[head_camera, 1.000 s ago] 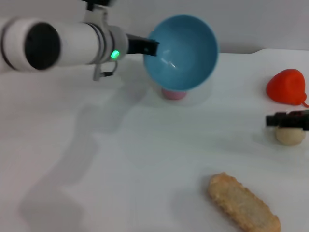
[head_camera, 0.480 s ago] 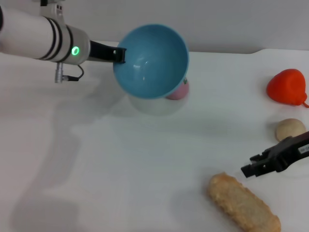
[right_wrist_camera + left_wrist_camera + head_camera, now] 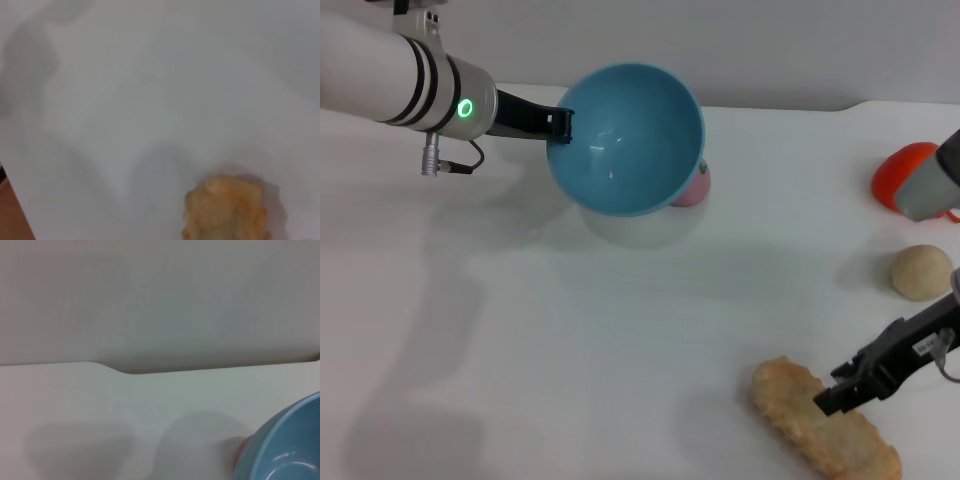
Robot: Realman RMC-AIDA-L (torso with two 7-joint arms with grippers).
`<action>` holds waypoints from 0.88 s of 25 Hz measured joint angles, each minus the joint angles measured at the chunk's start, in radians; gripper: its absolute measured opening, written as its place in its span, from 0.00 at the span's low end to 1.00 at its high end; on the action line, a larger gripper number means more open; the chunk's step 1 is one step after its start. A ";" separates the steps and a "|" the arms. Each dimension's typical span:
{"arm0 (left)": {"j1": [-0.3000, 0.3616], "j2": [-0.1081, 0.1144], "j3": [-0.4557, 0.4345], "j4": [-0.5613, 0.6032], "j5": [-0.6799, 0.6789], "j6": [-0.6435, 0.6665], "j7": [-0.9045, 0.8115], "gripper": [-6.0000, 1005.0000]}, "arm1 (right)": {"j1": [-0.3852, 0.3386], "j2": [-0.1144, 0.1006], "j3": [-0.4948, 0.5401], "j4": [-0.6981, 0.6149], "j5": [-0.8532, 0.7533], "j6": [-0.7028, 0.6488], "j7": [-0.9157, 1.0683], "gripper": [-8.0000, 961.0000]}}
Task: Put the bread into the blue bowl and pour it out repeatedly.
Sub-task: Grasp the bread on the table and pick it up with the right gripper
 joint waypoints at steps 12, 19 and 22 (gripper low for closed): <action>-0.009 -0.002 0.001 0.000 -0.006 -0.007 0.000 0.01 | 0.024 0.002 -0.169 0.065 -0.023 0.043 0.049 0.52; -0.012 -0.003 0.010 -0.001 -0.006 -0.008 0.000 0.00 | 0.046 0.003 -0.290 0.067 -0.024 0.107 0.115 0.52; -0.013 -0.003 0.010 -0.001 -0.006 -0.006 0.000 0.01 | 0.066 0.004 -0.321 0.079 -0.024 0.118 0.144 0.52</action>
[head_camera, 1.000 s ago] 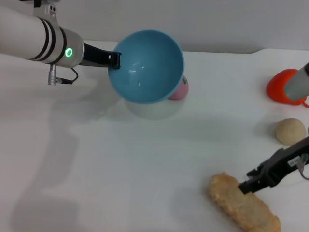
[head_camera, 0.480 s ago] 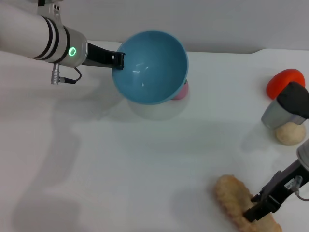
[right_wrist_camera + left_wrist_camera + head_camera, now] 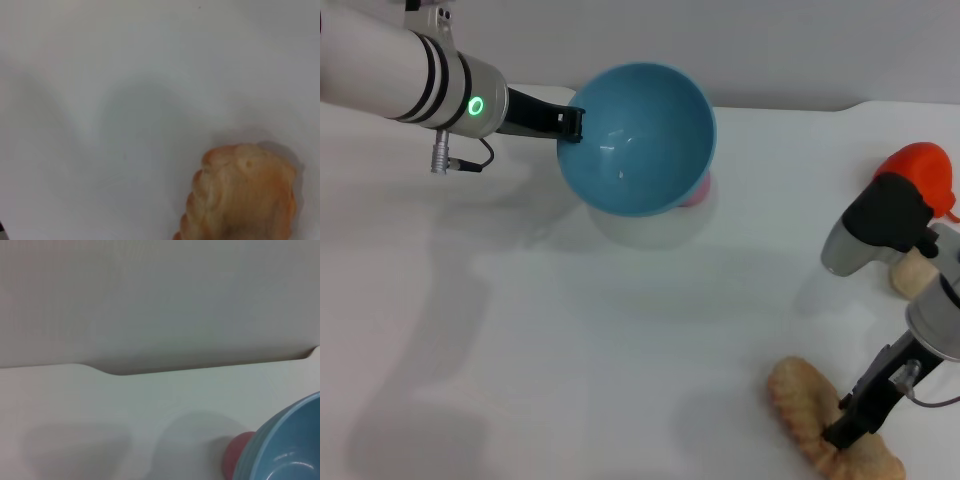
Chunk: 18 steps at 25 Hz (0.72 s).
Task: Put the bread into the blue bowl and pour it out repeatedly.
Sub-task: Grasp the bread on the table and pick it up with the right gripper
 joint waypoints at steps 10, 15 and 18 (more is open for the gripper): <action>-0.001 0.000 0.000 0.000 0.001 0.006 0.000 0.01 | 0.028 0.003 -0.016 0.037 0.005 0.031 0.020 0.51; 0.000 0.000 -0.002 0.000 0.001 0.010 0.000 0.00 | 0.029 0.005 -0.016 0.032 0.023 0.033 0.021 0.50; 0.000 0.000 -0.002 0.000 0.001 0.015 0.000 0.00 | 0.029 0.005 -0.025 0.032 0.031 0.033 0.025 0.50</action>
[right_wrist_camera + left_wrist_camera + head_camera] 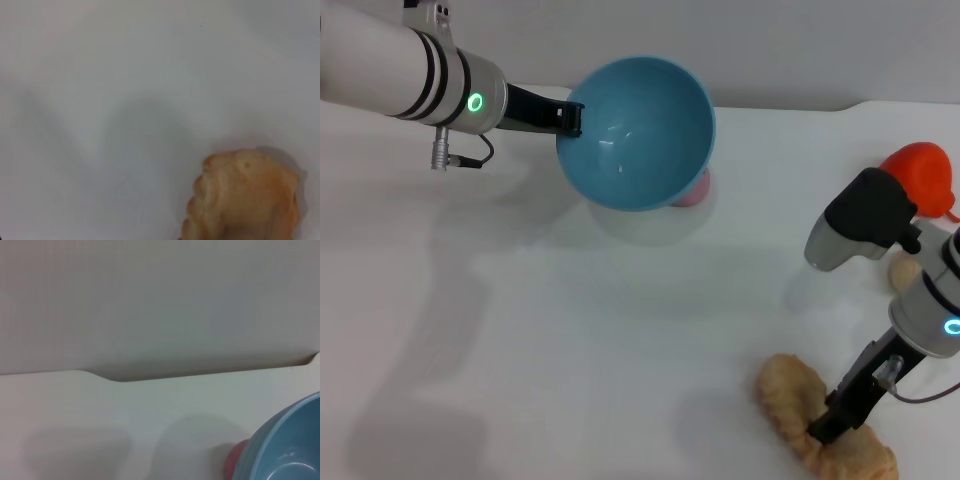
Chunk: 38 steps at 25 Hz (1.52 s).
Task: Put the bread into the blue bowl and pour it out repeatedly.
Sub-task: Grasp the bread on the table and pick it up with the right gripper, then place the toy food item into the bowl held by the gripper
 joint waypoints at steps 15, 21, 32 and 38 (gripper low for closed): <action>0.004 0.001 0.002 0.000 0.001 0.010 0.001 0.01 | -0.003 -0.002 -0.064 -0.024 0.002 0.007 0.073 0.36; 0.008 0.003 -0.002 0.000 0.002 0.010 0.003 0.01 | -0.049 -0.005 0.000 -0.124 0.003 -0.012 0.073 0.31; 0.009 0.003 -0.007 0.010 0.000 -0.003 0.025 0.01 | -0.107 -0.008 0.161 -0.221 0.093 -0.047 -0.005 0.18; 0.006 0.006 -0.001 0.013 0.005 -0.054 0.029 0.00 | -0.150 -0.010 0.322 -0.296 0.193 -0.097 -0.084 0.15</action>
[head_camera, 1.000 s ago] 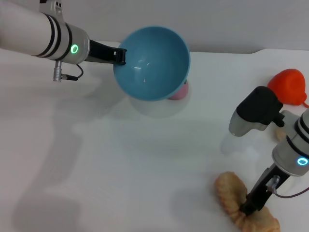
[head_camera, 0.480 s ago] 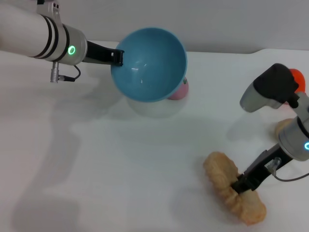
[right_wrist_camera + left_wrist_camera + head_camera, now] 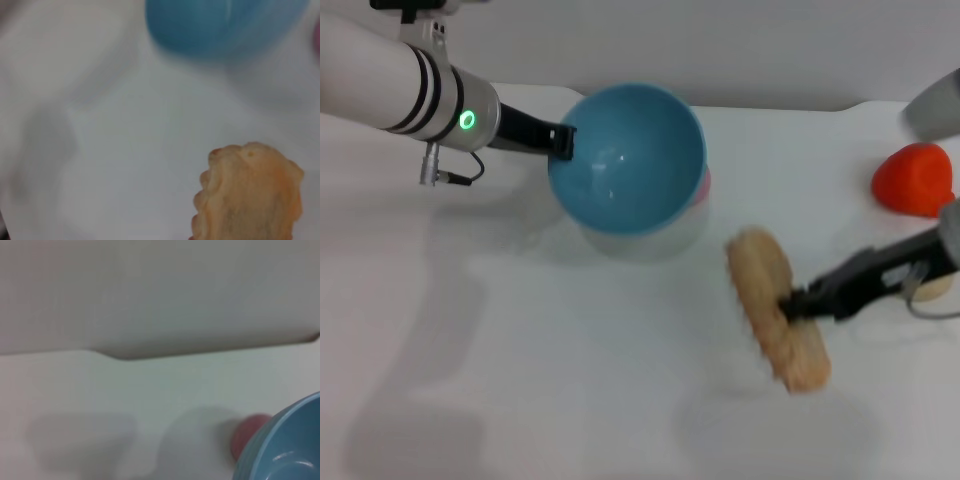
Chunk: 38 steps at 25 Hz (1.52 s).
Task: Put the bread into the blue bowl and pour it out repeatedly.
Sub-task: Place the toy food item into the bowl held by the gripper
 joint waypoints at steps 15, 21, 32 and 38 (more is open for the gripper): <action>-0.014 -0.009 0.136 -0.009 -0.054 -0.182 0.020 0.01 | -0.043 0.004 0.127 -0.223 0.331 0.051 -0.228 0.13; -0.030 -0.010 0.204 -0.009 -0.123 -0.182 0.019 0.01 | -0.041 0.005 0.112 -0.146 0.385 0.073 -0.333 0.13; -0.063 -0.013 0.216 -0.010 -0.163 -0.184 0.022 0.01 | -0.059 0.005 0.019 0.001 0.382 0.168 -0.477 0.18; -0.073 -0.011 0.214 -0.004 -0.163 -0.184 0.019 0.01 | -0.082 0.002 0.004 -0.010 0.377 0.176 -0.476 0.31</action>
